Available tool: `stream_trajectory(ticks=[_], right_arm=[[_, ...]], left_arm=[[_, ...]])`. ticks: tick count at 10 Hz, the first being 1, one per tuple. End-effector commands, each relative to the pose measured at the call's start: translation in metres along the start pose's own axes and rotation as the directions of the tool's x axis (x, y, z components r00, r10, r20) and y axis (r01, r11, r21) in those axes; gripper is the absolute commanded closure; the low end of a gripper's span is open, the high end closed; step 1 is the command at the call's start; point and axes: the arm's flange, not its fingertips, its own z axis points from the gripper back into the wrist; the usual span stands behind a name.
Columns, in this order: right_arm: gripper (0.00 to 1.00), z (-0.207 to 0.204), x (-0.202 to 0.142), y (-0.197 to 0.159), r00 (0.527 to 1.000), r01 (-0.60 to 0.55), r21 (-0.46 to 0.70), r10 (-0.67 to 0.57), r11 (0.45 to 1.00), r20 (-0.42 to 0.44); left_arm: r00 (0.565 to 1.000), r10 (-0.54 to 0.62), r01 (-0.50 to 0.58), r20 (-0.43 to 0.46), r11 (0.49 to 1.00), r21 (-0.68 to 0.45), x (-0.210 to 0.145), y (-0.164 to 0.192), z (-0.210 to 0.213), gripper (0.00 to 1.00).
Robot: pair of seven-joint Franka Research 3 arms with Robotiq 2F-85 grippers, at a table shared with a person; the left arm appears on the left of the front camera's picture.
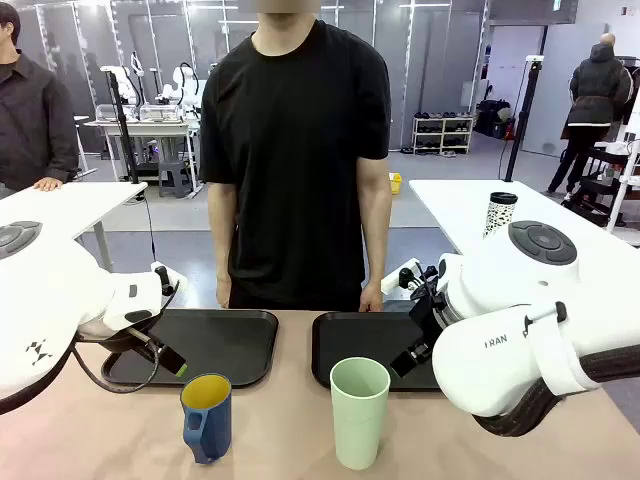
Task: Sort and store the cups by type.
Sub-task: Pick up the Reusable plastic cup.
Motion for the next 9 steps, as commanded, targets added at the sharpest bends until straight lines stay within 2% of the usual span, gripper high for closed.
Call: stream_trajectory(ticks=[1, 9], right_arm=[[0.0, 0.0, 0.0, 0.0, 1.0, 0.0, 0.0, 0.0, 1.0, 0.0], [0.0, 0.0, 0.0, 0.0, 1.0, 0.0, 0.0, 0.0, 1.0, 0.0]], left_arm=[[1.0, -0.001, 0.001, 0.0, 1.0, 0.0, 0.0001, -0.0004, 0.0, 0.0], [1.0, -0.001, 0.001, 0.0, 1.0, 0.0, 0.0001, -0.0004, 0.0, 0.0]])
